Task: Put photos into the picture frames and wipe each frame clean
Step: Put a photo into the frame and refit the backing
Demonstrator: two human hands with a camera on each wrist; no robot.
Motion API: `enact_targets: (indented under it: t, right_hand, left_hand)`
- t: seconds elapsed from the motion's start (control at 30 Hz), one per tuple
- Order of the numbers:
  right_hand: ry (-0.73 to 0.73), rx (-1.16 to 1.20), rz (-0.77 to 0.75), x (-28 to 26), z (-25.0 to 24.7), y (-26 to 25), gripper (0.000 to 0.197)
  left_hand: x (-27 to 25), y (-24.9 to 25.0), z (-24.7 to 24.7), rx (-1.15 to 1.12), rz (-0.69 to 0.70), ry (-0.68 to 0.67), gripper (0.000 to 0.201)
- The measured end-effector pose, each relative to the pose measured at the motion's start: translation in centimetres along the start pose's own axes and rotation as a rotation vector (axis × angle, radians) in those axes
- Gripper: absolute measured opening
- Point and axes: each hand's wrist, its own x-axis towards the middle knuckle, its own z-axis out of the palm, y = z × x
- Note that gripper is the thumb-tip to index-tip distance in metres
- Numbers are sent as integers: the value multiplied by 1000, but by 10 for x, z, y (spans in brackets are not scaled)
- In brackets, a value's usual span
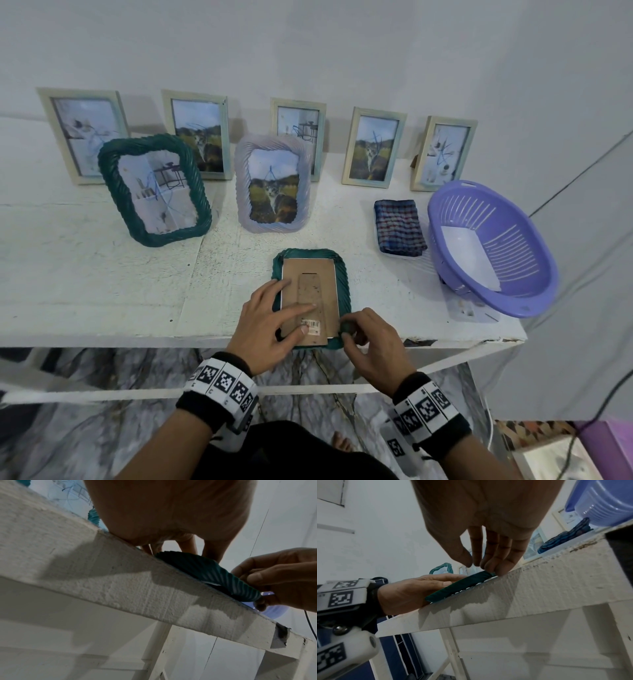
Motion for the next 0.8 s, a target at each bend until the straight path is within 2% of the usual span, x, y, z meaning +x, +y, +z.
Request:
enact_targets:
  t: [0.13,0.23,0.4,0.53,0.8]
  right_hand:
    - [34,-166,-65,6,1,-10,30]
    - [-26,-288,-139,10,4,-20,38]
    - [-142,-424,-142,14,13,-30,46]
    - [-165,-476,-124,13,16,-29,45]
    - [-138,-477,-104,9,20,-27,43]
  left_hand:
    - [1,-2,-4,-70,-8,-19,43]
    - [-2,-2,-13,-158,-24,23,47]
    - [-22,-11,-27,-171,-98,109,31]
    - [-38,-13,-31,-117,-40,45,24]
    - [-46,-14,-37,-57,45,46,36]
